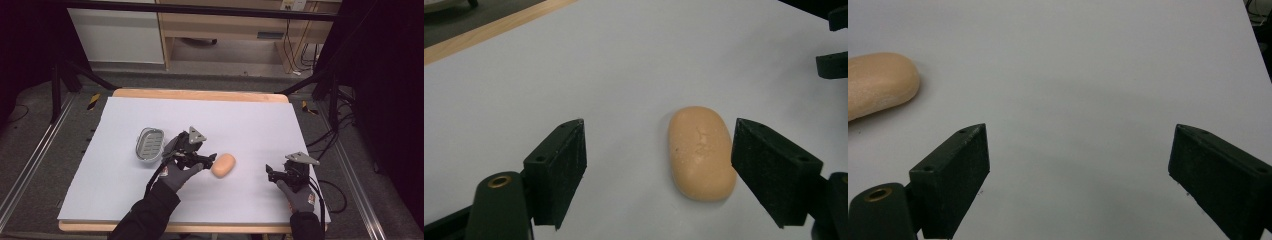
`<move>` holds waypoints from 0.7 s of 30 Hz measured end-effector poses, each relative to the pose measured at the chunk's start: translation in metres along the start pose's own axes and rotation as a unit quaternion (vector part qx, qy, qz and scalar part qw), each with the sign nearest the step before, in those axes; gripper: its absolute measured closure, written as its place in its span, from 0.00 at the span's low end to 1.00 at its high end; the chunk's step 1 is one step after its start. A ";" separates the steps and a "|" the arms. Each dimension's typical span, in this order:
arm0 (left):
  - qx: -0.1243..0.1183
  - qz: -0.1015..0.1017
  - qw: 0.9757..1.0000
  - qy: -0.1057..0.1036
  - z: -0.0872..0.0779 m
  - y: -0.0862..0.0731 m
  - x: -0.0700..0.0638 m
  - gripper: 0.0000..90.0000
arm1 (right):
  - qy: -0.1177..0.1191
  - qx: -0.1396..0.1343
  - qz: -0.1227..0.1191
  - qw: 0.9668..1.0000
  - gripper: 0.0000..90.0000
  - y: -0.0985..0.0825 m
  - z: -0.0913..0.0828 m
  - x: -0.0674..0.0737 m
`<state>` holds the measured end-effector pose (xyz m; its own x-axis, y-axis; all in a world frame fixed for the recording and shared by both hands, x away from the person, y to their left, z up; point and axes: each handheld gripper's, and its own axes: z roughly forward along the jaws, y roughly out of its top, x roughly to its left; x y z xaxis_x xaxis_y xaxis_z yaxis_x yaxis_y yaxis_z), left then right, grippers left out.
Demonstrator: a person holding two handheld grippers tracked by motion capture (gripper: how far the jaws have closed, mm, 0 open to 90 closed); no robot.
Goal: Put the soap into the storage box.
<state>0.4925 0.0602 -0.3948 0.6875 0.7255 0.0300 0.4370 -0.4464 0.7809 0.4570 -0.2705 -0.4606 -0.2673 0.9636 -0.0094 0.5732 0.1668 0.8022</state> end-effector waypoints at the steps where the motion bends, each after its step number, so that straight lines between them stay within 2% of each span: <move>1: 0.003 0.001 1.000 -0.001 0.003 0.002 -0.003 0.24 | 0.000 -0.001 -0.001 1.000 0.11 0.000 0.000 -0.001; 12: 0.018 0.011 1.000 -0.009 0.024 0.006 -0.015 0.23 | 0.006 -0.002 0.000 1.000 0.11 0.000 0.000 0.000; 21: 0.037 0.019 0.999 -0.011 0.037 0.005 -0.016 0.23 | 0.017 -0.007 0.003 1.000 0.11 0.000 -0.001 -0.001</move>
<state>0.5048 0.0267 -0.4145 0.7165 0.6962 0.0434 0.4520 -0.5107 0.7314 0.4563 -0.2716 -0.4600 -0.2903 0.9568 0.0156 0.5634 0.1578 0.8110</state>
